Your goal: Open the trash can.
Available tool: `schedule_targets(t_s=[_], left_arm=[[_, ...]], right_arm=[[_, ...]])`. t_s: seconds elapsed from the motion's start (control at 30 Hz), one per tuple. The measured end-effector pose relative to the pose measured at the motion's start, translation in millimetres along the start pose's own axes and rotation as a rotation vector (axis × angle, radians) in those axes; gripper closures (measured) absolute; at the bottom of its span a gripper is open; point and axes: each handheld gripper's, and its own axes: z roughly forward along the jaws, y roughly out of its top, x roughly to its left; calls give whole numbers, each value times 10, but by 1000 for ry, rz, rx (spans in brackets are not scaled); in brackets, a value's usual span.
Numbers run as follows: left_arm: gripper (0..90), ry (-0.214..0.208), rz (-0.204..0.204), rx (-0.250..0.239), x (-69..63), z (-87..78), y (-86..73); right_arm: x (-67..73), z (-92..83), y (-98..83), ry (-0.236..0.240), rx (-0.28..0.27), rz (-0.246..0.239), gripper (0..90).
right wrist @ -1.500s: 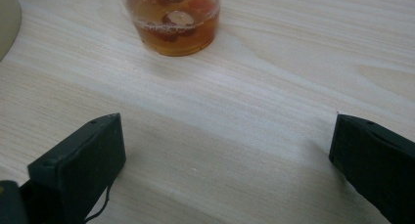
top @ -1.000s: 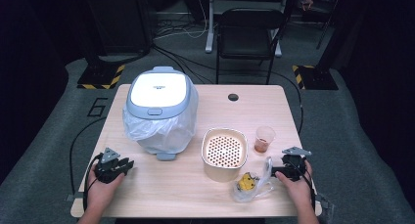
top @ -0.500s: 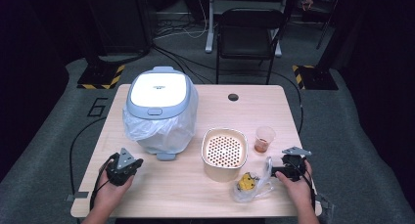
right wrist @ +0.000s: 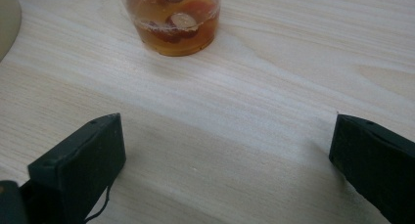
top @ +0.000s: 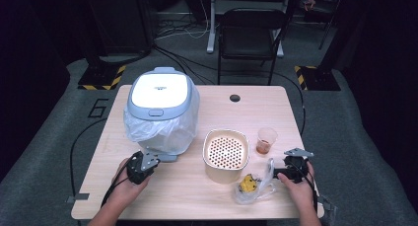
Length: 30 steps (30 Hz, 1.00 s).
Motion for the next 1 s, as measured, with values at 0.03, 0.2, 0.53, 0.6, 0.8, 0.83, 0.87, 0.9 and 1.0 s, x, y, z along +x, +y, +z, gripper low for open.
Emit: schedule_targets(t_s=[0.03, 0.2, 0.53, 0.6, 0.8, 0.83, 0.87, 0.9, 1.0], left_arm=[[900, -3, 10, 4, -9, 18, 34], [900, 34, 49, 13, -67, 124, 164], [900, 91, 103, 9, -84, 261, 204], [900, 101, 86, 10, -84, 283, 199], [900, 130, 64, 24, -102, 319, 166], [900, 130, 73, 23, -113, 325, 163], [900, 141, 80, 20, -124, 332, 160], [900, 145, 74, 20, -129, 332, 154], [900, 151, 18, -3, -155, 339, 114]], right_arm=[[0, 0, 0, 0, 0, 0, 0], [0, 0, 0, 0, 0, 1, 0], [0, 0, 0, 0, 0, 0, 0], [0, 0, 0, 0, 0, 1, 0], [0, 0, 0, 0, 0, 0, 0], [-1, 0, 0, 0, 0, -1, 0], [0, 0, 0, 0, 0, 0, 0], [0, 0, 0, 0, 0, 0, 0], [0, 0, 0, 0, 0, 0, 0]])
